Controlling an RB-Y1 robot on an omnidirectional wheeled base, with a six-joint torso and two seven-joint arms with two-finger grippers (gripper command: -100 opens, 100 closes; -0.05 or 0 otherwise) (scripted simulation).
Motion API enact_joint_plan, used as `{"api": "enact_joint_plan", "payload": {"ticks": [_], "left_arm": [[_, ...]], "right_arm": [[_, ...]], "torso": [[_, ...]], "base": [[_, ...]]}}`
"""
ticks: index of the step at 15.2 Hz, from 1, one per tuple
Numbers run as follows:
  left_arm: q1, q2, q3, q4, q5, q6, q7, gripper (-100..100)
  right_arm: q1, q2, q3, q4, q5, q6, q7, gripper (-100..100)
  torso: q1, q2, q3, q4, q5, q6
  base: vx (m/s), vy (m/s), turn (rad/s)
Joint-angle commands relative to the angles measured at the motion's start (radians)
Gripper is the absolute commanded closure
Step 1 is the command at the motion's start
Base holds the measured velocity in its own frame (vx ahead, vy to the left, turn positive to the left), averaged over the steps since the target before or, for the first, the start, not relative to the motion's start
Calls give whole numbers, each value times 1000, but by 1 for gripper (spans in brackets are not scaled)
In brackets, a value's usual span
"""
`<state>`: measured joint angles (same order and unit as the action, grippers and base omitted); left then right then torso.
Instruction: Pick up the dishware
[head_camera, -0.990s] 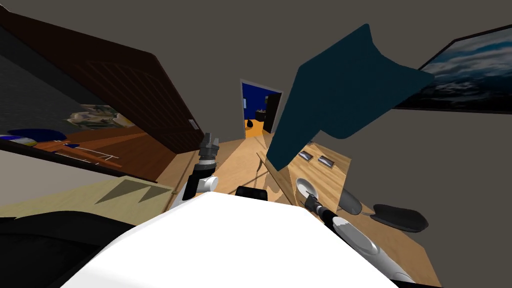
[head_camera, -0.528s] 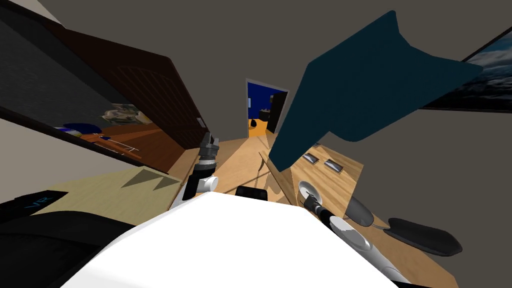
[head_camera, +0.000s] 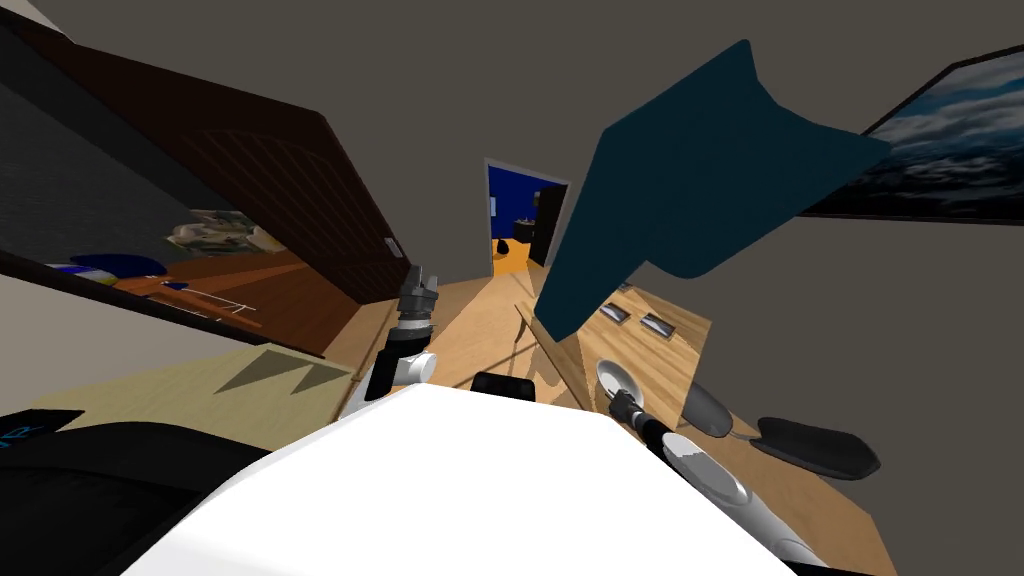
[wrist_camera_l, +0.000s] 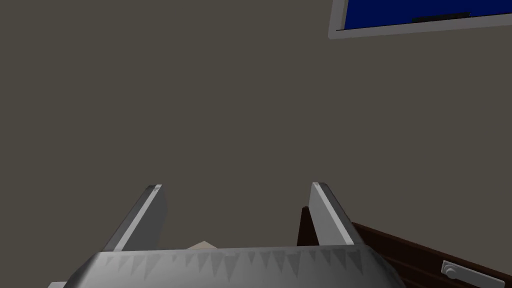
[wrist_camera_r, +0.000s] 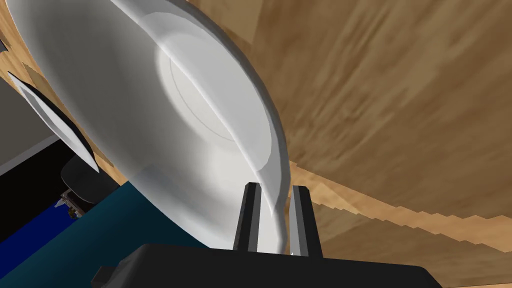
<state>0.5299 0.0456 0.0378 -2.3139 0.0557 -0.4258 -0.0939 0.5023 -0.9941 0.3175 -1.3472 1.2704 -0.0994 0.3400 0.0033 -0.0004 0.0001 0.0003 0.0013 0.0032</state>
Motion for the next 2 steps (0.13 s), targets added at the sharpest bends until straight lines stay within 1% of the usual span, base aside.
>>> {"api": "enact_joint_plan", "payload": {"ticks": [1,2], "left_arm": [[0,0,0,0,0,0,0,0],[0,0,0,0,0,0,0,0]], "right_arm": [[24,-20,-13,-37,7,-11,0,100],[11,-7,-8,-14,3,-6,1,100]], "torso": [[0,0,0,0,0,0],[0,-1,0,0,0,0]], "base": [[65,31,-226],[38,19,-90]]}}
